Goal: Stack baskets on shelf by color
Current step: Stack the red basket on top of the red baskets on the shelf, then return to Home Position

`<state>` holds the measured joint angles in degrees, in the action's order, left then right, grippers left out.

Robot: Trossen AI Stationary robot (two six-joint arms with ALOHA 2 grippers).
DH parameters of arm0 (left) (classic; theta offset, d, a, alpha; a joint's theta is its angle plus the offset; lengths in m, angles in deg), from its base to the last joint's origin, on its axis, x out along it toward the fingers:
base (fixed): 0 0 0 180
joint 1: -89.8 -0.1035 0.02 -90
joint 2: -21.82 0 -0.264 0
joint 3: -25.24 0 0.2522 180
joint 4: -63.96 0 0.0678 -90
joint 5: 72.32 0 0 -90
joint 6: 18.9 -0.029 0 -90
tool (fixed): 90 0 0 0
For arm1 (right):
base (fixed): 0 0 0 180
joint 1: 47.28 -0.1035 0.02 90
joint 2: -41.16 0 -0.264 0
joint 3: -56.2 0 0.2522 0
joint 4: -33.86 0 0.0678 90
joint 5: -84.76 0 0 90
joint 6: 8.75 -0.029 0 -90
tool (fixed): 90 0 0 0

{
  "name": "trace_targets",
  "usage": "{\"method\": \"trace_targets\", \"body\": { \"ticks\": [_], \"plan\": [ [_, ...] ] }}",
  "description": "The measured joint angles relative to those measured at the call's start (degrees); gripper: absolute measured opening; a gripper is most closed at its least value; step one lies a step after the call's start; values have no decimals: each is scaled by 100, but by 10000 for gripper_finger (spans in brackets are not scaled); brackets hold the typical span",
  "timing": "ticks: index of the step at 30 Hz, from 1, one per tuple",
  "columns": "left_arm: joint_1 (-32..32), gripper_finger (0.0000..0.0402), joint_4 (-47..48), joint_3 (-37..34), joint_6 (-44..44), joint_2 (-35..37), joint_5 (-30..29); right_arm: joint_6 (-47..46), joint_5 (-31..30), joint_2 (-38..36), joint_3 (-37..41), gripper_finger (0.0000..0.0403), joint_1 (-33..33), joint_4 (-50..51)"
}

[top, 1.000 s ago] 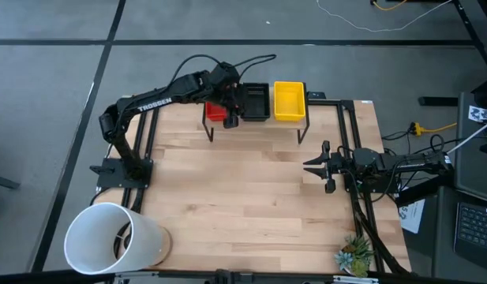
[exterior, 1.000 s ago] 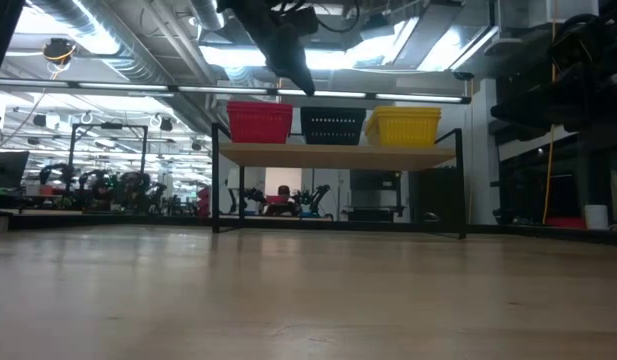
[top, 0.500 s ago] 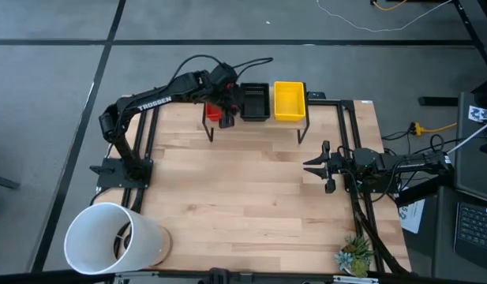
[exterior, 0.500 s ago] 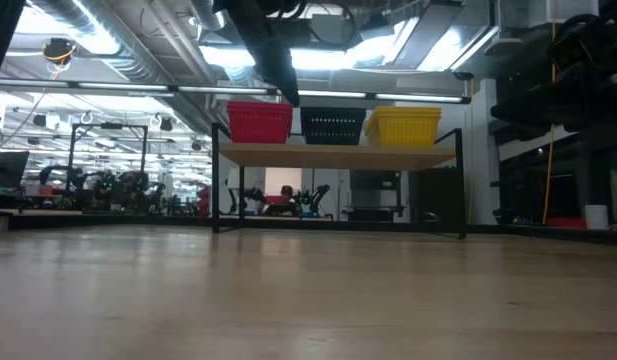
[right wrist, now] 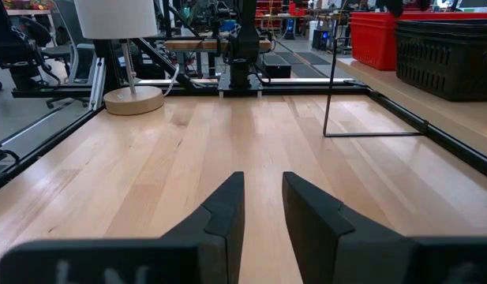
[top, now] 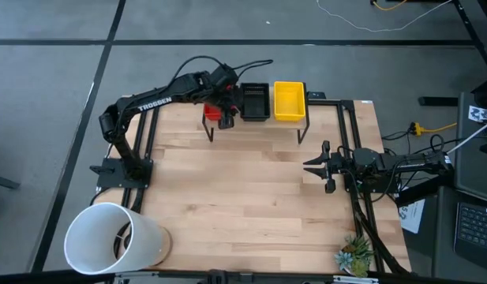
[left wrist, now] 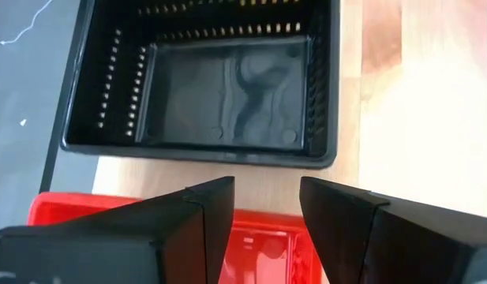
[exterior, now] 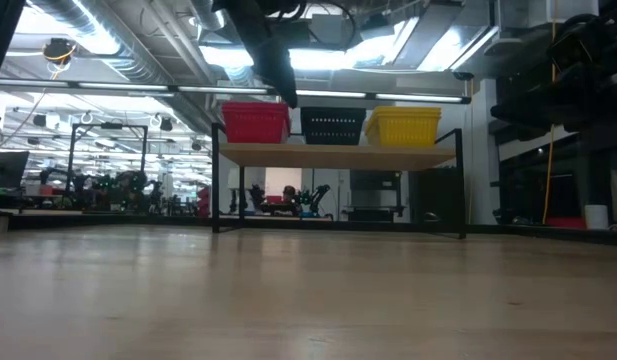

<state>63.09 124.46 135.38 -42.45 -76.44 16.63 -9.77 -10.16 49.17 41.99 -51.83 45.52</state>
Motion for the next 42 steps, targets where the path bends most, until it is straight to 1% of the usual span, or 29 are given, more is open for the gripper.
{"method": "trace_targets", "body": {
  "ticks": [6,9,12,14,17,18,20,21,23,25,26,30,32,35,39,42],
  "plan": [
    [73,139,-222,0,1,0,-2,0,-1,0,0,88,0,0],
    [161,139,-339,37,-133,2,-295,0,0,0,0,88,2,0],
    [167,139,-240,164,-297,71,-653,0,-1,0,0,88,0,0],
    [94,139,-147,236,-307,105,-676,0,-2,0,0,88,0,0],
    [-37,139,279,275,-262,192,-667,0,-1,0,0,88,1,0],
    [-64,139,428,295,-229,232,-592,2,-2,0,0,88,2,0],
    [-143,139,1038,293,-223,379,-231,0,-2,0,0,88,0,0],
    [-187,139,1273,291,-212,459,37,1,-1,0,0,88,1,-1],
    [-321,139,1399,165,-4,640,791,0,-2,0,0,88,1,-4],
    [-454,139,1326,-242,237,906,1397,0,-2,0,0,88,0,-2],
    [-487,139,1063,-527,372,1081,1550,0,-2,0,0,88,0,-6],
    [-312,139,-157,-2009,540,1951,1636,0,-2,0,0,88,0,-4],
    [-132,139,-1025,-2869,599,2365,1631,1,-1,0,0,88,1,-2],
    [126,139,-2610,-4234,981,3111,1421,0,-2,0,0,88,2,-2],
    [371,139,-4665,-5943,1348,4122,683,0,0,0,0,88,0,-4],
    [470,139,-5861,-6974,1872,4733,587,2,1,0,0,88,0,-5]
  ]
}}
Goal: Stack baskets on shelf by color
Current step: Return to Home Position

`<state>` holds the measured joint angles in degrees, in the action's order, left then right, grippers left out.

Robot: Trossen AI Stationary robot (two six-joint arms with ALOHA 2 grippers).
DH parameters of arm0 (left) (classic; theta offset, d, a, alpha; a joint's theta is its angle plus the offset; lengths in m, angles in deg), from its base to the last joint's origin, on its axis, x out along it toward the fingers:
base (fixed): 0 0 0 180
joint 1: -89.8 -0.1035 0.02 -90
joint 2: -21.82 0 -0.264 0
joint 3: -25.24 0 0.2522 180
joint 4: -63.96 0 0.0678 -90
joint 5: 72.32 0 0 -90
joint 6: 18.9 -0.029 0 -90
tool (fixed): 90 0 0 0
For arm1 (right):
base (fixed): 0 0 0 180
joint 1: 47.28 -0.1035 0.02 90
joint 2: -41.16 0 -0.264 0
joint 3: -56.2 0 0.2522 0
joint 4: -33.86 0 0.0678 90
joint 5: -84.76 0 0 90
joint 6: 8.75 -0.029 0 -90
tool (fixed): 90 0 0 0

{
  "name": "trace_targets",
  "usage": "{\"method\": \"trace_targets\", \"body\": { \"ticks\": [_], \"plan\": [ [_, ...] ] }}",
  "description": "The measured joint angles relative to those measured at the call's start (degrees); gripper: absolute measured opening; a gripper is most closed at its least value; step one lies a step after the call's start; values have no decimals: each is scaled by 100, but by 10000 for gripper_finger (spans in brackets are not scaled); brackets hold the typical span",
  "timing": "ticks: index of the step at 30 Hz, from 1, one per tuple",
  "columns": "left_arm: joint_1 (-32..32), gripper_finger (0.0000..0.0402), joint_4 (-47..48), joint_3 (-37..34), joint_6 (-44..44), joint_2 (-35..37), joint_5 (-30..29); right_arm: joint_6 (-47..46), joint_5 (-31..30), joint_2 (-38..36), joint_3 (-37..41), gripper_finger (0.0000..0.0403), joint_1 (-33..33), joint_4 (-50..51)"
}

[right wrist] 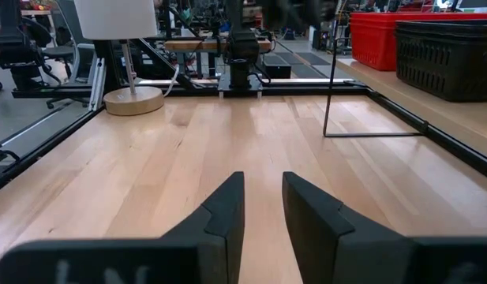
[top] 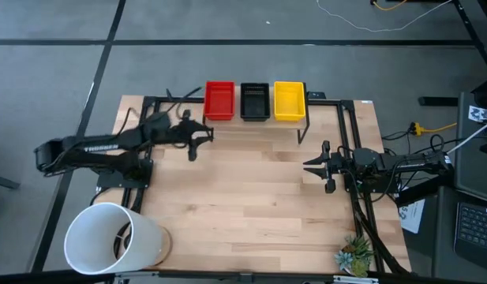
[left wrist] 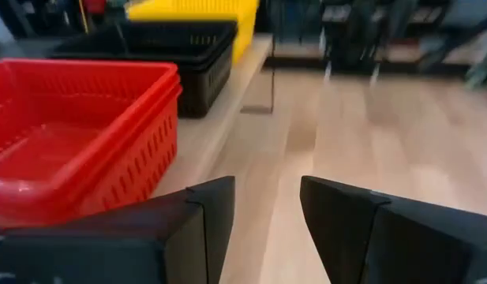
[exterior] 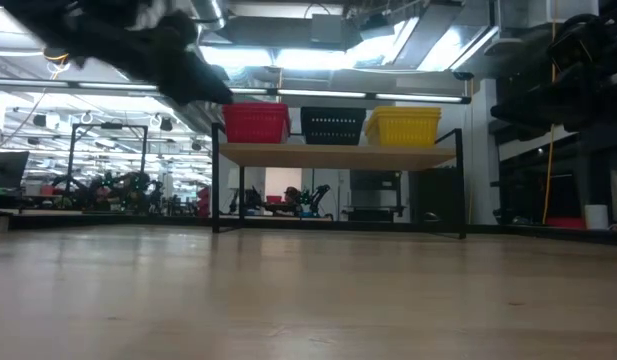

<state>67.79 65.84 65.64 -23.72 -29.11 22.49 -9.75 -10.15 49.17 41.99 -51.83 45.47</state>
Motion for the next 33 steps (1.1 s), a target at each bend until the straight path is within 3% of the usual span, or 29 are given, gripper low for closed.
{"method": "trace_targets", "body": {
  "ticks": [4,8,12,17,25,33],
  "plan": [
    [260,139,-1137,-1050,523,773,-106,-2,-1,-1,0,88,2,-4],
    [742,139,-1776,-1695,747,1374,-922,-2,-2,-2,0,88,2,-2],
    [1399,139,-1732,-2079,727,1863,-1947,-2,-1,0,0,88,0,-4],
    [2016,139,-1719,-2540,623,2208,-2725,-2,-2,0,0,88,2,-1],
    [2169,139,-521,-2616,970,2491,-2902,-2,-2,0,0,88,1,-1],
    [2167,139,-445,-2616,1254,2491,-2742,-2,-2,0,0,88,2,0]
  ]
}}
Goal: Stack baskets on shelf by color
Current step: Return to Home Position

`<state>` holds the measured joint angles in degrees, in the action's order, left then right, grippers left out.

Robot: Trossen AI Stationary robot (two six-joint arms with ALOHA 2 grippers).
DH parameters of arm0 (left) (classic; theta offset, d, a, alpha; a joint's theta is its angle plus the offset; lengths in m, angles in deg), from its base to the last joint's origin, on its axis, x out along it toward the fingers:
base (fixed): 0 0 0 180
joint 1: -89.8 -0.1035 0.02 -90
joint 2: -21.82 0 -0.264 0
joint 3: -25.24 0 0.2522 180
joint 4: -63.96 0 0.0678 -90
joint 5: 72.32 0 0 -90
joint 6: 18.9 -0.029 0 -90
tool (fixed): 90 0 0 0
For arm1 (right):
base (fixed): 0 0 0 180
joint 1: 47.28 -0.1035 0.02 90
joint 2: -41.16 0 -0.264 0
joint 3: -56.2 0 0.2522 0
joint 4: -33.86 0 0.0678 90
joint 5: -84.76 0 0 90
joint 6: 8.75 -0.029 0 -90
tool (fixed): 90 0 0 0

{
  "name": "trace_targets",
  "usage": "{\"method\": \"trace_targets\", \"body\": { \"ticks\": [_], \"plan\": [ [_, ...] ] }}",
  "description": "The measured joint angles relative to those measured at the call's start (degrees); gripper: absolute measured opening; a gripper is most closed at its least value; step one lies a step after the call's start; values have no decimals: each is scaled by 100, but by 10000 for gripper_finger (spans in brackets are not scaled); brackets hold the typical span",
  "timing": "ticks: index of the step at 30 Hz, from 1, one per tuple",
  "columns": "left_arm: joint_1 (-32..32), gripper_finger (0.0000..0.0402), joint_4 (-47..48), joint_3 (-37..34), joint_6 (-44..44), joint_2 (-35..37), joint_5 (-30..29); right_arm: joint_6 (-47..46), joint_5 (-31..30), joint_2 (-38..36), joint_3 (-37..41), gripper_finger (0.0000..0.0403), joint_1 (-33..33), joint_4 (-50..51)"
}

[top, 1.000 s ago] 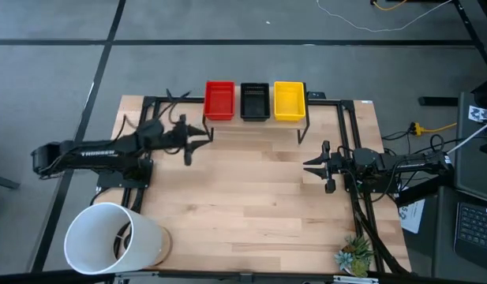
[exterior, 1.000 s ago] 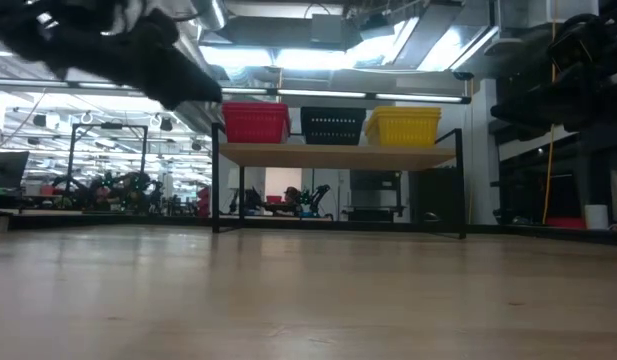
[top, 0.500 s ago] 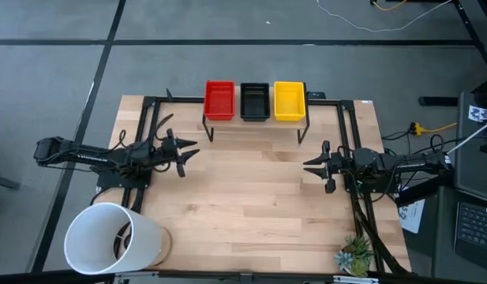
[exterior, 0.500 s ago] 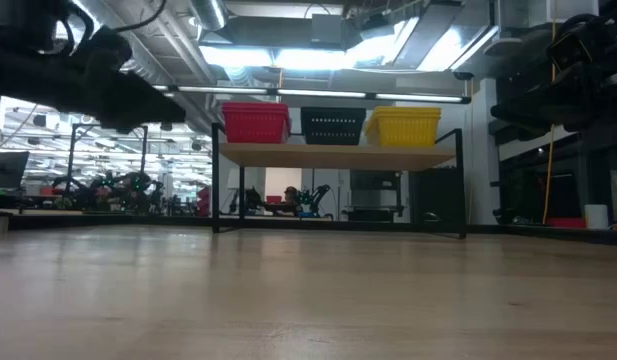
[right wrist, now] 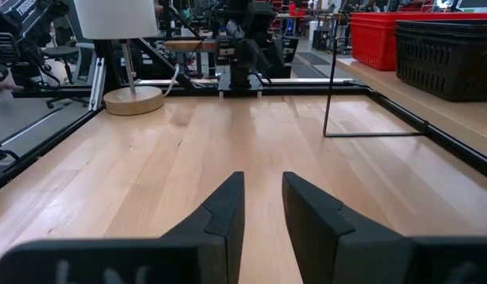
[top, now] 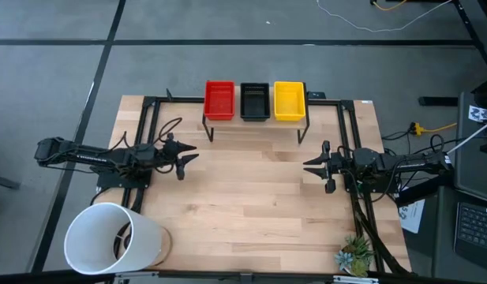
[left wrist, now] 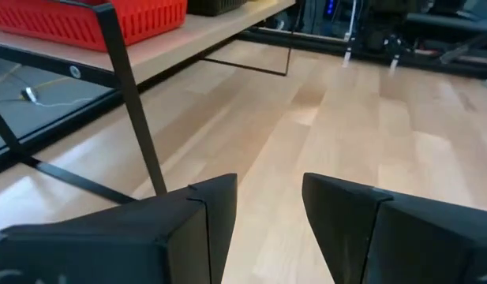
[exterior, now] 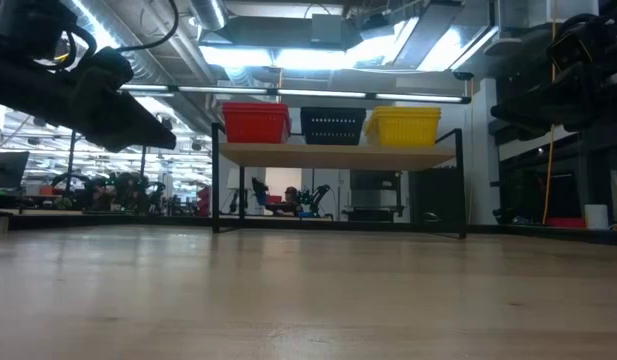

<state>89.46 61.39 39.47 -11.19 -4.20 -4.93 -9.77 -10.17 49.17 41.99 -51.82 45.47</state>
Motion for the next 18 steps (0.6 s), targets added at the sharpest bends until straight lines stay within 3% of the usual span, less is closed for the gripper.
{"method": "trace_targets", "body": {
  "ticks": [18],
  "plan": [
    [0,138,10,0,75,-4,-2,0,0,0,0,88,-1,2]
  ]
}}
